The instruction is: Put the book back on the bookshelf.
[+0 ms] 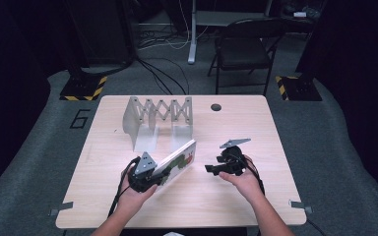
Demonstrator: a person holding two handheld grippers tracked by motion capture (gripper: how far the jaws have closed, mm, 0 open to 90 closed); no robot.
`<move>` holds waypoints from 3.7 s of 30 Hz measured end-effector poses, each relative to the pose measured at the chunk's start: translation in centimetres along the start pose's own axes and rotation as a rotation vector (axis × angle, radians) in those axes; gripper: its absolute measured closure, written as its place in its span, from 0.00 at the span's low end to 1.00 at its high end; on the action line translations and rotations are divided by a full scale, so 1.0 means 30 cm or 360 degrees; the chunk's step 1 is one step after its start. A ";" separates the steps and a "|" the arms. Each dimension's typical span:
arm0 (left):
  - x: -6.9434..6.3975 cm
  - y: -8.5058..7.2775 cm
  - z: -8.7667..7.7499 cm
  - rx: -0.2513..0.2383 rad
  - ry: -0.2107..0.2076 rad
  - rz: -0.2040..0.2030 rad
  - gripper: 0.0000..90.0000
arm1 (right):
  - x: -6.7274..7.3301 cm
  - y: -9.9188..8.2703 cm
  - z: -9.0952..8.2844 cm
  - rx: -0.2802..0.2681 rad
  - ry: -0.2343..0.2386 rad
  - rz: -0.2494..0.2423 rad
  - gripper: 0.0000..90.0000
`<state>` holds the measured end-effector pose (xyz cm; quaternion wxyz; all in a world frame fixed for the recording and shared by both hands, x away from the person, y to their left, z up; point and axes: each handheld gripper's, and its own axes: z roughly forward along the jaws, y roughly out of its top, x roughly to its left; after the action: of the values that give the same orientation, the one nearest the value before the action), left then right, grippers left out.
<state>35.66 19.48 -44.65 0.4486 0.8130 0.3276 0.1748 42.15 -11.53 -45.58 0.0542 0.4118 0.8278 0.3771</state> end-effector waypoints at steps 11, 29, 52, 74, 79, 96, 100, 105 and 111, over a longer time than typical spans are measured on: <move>0.041 0.002 -0.036 -0.0033 0.0069 -0.0029 0.84 | 0.000 0.000 0.001 -0.0008 0.0005 0.0008 0.37; 0.114 -0.003 -0.096 -0.0078 0.0175 -0.0098 0.84 | -0.002 0.000 -0.001 0.0000 0.0005 0.0009 0.37; 0.196 -0.024 -0.155 -0.0158 0.0325 -0.0238 0.84 | -0.003 0.000 0.000 0.0004 0.0004 0.0013 0.37; 0.251 -0.043 -0.196 -0.0185 0.0441 -0.0305 0.84 | -0.006 -0.001 -0.001 0.0004 0.0005 0.0023 0.37; 0.259 -0.045 -0.196 -0.0181 0.0461 -0.0324 0.84 | -0.007 -0.001 0.000 0.0003 0.0004 0.0019 0.37; 0.302 -0.026 -0.161 -0.0176 0.0595 -0.0381 0.84 | -0.010 -0.001 -0.004 0.0004 0.0006 0.0019 0.37; 0.310 -0.012 -0.147 -0.0182 0.0629 -0.0392 0.84 | -0.008 -0.001 -0.005 0.0008 0.0004 0.0033 0.37; 0.317 0.011 -0.127 -0.0191 0.0660 -0.0397 0.84 | -0.011 -0.002 -0.004 -0.0006 0.0004 0.0024 0.37; 0.325 0.030 -0.102 -0.0191 0.0686 -0.0407 0.84 | -0.016 -0.003 -0.006 -0.0015 0.0008 0.0014 0.37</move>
<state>41.28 27.74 -42.35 0.4343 0.6808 0.5047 0.3053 42.33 -12.01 -45.62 0.0524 0.4143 0.8243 0.3823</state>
